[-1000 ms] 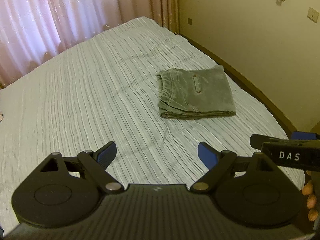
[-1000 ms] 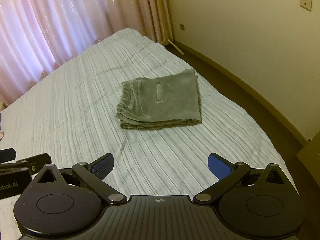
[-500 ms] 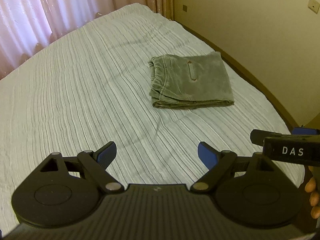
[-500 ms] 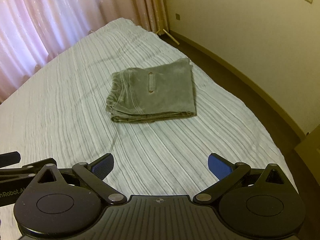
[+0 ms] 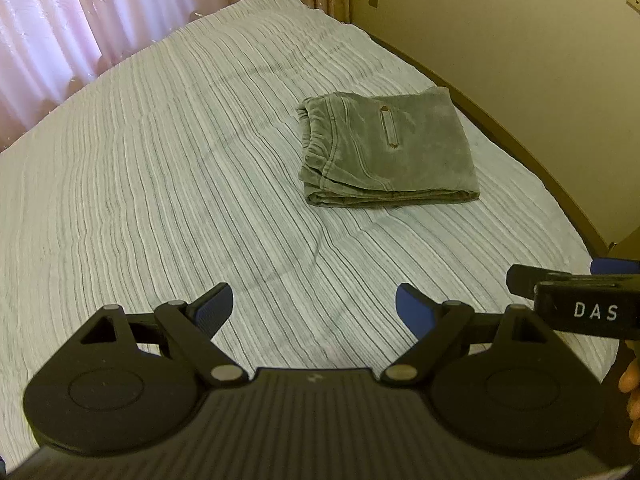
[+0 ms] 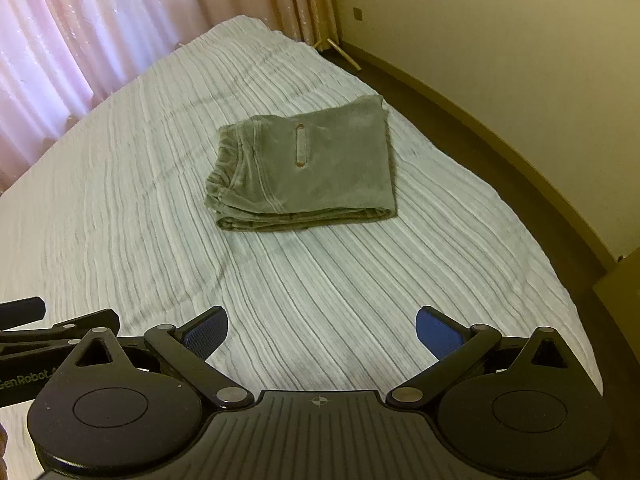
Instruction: Fold clothes
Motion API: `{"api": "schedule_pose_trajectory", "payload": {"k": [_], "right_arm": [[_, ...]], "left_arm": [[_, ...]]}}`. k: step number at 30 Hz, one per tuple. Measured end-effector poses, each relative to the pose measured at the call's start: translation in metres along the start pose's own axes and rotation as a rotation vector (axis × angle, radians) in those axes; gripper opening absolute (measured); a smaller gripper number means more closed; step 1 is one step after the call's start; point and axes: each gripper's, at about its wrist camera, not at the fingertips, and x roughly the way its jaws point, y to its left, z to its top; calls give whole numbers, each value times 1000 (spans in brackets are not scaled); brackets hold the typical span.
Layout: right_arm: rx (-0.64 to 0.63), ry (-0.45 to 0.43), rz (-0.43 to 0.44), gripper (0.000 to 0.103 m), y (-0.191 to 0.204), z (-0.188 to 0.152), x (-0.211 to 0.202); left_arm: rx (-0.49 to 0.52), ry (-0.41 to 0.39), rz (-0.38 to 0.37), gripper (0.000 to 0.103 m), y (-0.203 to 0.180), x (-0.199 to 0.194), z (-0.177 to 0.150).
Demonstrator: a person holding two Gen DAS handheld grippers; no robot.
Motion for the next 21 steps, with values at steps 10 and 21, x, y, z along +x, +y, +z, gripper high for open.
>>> {"api": "schedule_pose_trajectory", "payload": {"k": [10, 21], "right_arm": [[7, 24, -10, 102, -9, 7, 12], [15, 34, -22, 102, -13, 15, 22]], "left_arm": [[12, 17, -7, 86, -9, 17, 11], [16, 22, -20, 86, -12, 31, 22]]}}
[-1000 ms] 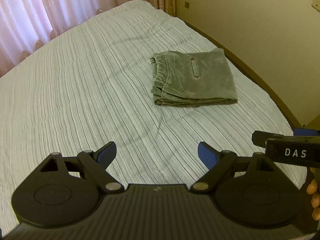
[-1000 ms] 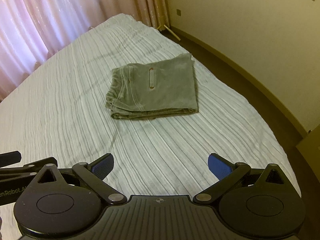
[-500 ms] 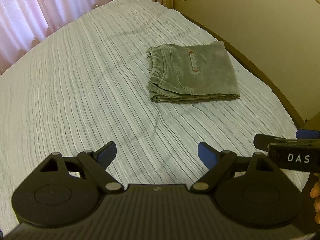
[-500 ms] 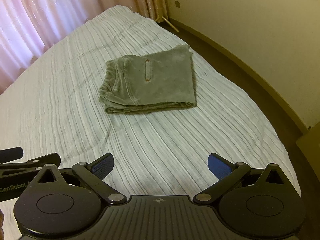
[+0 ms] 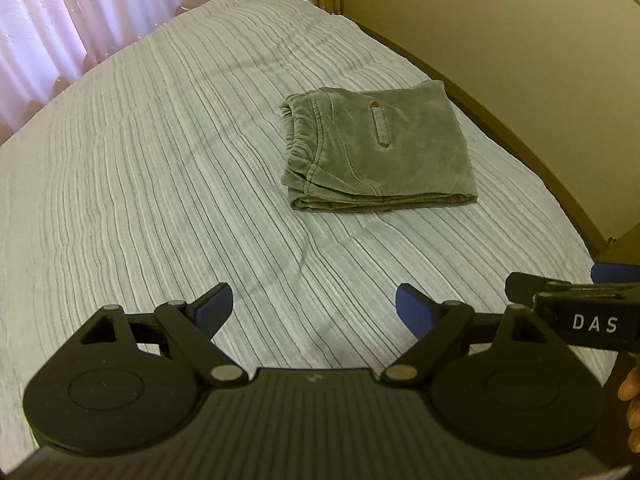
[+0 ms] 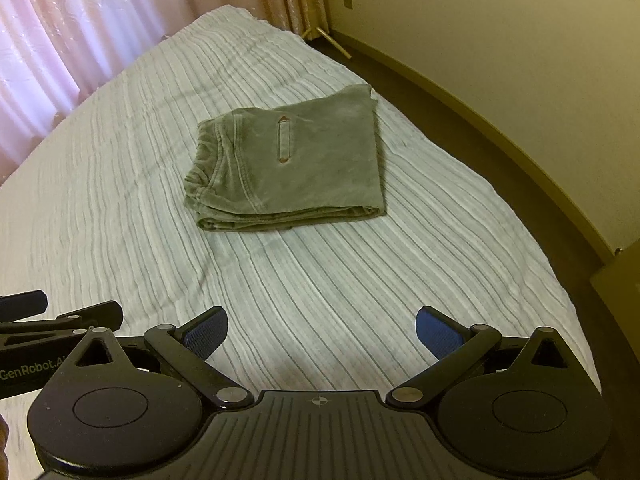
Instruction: Fold clothes
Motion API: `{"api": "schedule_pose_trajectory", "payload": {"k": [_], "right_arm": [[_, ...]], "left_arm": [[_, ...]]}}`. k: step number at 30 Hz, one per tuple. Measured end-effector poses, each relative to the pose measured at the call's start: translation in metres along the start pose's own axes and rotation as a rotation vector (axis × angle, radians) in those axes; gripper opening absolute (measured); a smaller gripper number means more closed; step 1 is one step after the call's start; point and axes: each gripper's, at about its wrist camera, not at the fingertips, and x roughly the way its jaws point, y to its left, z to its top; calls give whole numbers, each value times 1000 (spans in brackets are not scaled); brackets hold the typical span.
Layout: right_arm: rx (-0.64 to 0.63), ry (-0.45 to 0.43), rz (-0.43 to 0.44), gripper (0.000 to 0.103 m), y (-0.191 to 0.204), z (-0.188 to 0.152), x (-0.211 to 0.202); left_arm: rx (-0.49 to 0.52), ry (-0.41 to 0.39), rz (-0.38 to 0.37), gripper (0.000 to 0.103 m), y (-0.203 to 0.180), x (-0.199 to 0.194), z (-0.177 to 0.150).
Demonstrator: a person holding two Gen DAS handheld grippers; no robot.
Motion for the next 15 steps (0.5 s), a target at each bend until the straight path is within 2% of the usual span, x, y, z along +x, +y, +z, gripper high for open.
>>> {"api": "schedule_pose_trajectory", "payload": {"k": [15], "right_arm": [[2, -11, -17, 102, 2, 9, 0]], "left_arm": [[-1, -36, -28, 87, 2, -1, 11]]}}
